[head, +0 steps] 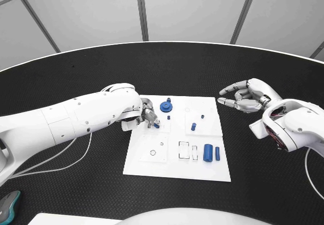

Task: Assemble the parts on the task board

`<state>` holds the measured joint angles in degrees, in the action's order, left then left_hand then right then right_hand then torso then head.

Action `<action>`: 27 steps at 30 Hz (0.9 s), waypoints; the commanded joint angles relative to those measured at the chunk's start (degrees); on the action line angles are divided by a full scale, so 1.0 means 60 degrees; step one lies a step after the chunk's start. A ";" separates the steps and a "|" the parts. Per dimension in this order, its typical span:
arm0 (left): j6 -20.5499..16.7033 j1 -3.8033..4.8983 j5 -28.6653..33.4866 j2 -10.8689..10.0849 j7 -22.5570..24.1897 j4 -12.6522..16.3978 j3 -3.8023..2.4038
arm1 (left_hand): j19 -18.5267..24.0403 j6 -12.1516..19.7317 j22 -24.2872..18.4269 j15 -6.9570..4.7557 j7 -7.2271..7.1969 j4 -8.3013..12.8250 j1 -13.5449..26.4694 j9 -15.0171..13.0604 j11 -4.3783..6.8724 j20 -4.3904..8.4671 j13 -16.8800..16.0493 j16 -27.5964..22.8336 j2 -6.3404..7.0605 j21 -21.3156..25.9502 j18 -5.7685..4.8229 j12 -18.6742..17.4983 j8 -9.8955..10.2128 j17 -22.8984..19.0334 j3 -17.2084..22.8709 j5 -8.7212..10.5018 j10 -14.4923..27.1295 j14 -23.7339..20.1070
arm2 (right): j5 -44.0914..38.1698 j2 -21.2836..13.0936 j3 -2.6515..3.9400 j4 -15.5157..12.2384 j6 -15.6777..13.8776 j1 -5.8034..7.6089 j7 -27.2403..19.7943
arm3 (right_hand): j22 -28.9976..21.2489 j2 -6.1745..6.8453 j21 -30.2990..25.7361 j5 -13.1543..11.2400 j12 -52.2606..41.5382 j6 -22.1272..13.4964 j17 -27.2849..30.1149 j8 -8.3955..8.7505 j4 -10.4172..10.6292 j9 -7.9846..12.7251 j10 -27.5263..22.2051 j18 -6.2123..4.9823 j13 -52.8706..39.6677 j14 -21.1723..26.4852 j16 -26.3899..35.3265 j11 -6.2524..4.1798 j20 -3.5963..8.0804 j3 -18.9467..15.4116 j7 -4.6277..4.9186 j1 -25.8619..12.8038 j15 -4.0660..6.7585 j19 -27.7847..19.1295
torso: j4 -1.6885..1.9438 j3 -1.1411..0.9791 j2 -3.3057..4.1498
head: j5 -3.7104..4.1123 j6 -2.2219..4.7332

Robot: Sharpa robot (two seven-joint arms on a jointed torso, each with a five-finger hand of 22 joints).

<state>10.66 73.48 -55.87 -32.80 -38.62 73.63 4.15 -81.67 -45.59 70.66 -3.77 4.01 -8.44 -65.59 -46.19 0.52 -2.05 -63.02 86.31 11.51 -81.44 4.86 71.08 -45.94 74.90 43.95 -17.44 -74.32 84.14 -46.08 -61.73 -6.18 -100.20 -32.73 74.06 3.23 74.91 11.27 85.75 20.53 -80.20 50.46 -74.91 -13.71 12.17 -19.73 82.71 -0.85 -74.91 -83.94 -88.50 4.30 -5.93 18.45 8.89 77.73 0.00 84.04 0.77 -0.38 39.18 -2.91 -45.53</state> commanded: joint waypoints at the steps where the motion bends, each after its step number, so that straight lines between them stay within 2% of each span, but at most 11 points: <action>1: -0.0018 0.0000 -0.0001 0.0002 -0.0001 -0.0009 0.0000 | -0.0074 -0.0059 0.0003 -0.0062 -0.0022 0.1314 -0.0092 -0.0007 0.0012 -0.0002 -0.0008 0.0012 0.0014 -0.0057 -0.0167 0.0047 -0.0029 0.1479 0.1268 -0.0033 -0.0064 0.0688 | 0.0000 0.0003 0.0000 0.0002 0.0000 0.0000 -0.0002 | 0.1864 0.0046 -0.0055 0.0058 -0.0047 0.0074 -0.1815 -0.0041 0.0063 0.0015 0.0014 -0.0079 -0.1011 -0.0841 0.0059 -0.0052 0.0060 -0.0013 0.0018 0.0044 0.0053 0.0588 | -0.0002 -0.0001 -0.0002 | -0.0009 0.0000; 27: 0.0157 0.0002 -0.0003 0.0046 -0.0060 -0.0095 -0.0001 | -0.0086 -0.0114 0.0026 -0.0075 -0.0038 0.1361 -0.0079 -0.0002 0.0027 0.0004 -0.0134 0.0012 0.0071 -0.0067 -0.0171 0.0144 -0.0030 0.1480 0.1269 -0.0034 -0.0171 0.0688 | 0.0000 0.0009 -0.0001 0.0019 0.0011 0.0000 0.0007 | 0.1864 0.0046 -0.0055 0.0058 -0.0047 0.0074 -0.1815 -0.0041 0.0063 0.0015 0.0014 -0.0079 -0.1011 -0.0841 0.0059 -0.0052 0.0060 -0.0013 0.0018 0.0044 0.0053 0.0588 | -0.0001 -0.0008 0.0001 | -0.0012 -0.0039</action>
<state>11.59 73.49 -55.88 -32.53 -38.97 73.09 4.14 -81.66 -46.01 70.77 -3.76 3.81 -8.29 -65.82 -46.16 0.74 -2.05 -63.77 86.32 11.70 -81.68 4.86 71.78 -45.94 74.90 43.80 -17.25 -74.96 84.14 -46.08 -61.67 -6.18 -100.08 -32.66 74.06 3.27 74.91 11.27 85.75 20.53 -80.19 50.46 -74.90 -13.71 12.17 -19.68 82.71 -0.86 -74.90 -83.94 -88.50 4.30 -5.93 18.45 8.89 77.73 0.01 84.04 0.76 -0.42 39.20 -2.97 -45.74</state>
